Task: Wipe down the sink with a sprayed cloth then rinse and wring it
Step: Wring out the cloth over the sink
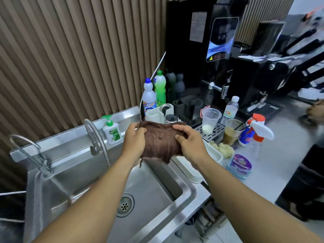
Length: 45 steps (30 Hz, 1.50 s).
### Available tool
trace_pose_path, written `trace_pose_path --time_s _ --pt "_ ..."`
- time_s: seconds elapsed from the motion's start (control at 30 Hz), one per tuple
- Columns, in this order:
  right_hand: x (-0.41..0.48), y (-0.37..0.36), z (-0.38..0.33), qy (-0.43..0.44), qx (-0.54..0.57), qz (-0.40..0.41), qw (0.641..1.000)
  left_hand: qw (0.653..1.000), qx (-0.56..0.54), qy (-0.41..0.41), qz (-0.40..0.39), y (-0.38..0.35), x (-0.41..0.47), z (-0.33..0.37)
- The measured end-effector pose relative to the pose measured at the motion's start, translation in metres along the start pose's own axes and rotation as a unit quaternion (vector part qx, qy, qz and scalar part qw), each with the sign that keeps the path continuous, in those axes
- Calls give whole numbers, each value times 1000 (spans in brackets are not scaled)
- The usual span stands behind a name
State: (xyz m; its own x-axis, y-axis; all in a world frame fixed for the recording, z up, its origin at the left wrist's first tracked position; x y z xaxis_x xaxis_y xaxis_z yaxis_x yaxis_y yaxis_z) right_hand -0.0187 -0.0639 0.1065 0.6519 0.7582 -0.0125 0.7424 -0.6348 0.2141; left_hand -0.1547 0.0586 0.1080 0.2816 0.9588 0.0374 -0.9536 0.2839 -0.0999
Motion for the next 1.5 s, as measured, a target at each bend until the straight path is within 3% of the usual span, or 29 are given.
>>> trace_pose_path --time_s 0.3,0.5,0.8,1.07,1.13,1.23,1.3,1.4,1.5 --pt "29 76 38 0 -54 7 999 995 -73 68 1 -81 -25 -52" --pt "52 105 78 -9 -177 65 982 988 -67 137 -3 -110 -34 -92" --pt "78 127 97 -21 -354 -60 933 970 -31 239 -21 -136 -33 -131" --pt "111 123 113 -34 -403 -113 908 958 -7 285 -9 -142 -14 -177" --pt "118 122 116 -33 -413 -125 902 958 27 285 -12 -141 -6 -194" --pt "123 121 122 7 -478 -165 863 959 155 234 -43 -144 -15 -160" --pt "124 120 128 39 -521 -172 835 932 323 144 -78 -146 -19 -147" --pt "119 117 135 51 -552 -163 816 856 499 3 -134 -155 -26 -136" --pt "109 113 146 56 -591 -198 780 776 590 -23 -223 -164 -30 -142"
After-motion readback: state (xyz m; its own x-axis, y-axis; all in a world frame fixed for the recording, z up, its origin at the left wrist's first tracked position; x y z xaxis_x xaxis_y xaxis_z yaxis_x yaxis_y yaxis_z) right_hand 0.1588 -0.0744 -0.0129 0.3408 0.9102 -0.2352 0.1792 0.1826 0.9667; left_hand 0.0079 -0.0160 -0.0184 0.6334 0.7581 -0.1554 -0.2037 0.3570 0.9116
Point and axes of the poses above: each hand's wrist, its own x-axis towards the middle knuckle, its own y-axis out of the back of the hand, z = x × y, the point moved 2 cm from there along x, towards the middle knuckle, and after that the axes turned 13 degrees about -x, right-handed, at the moved point
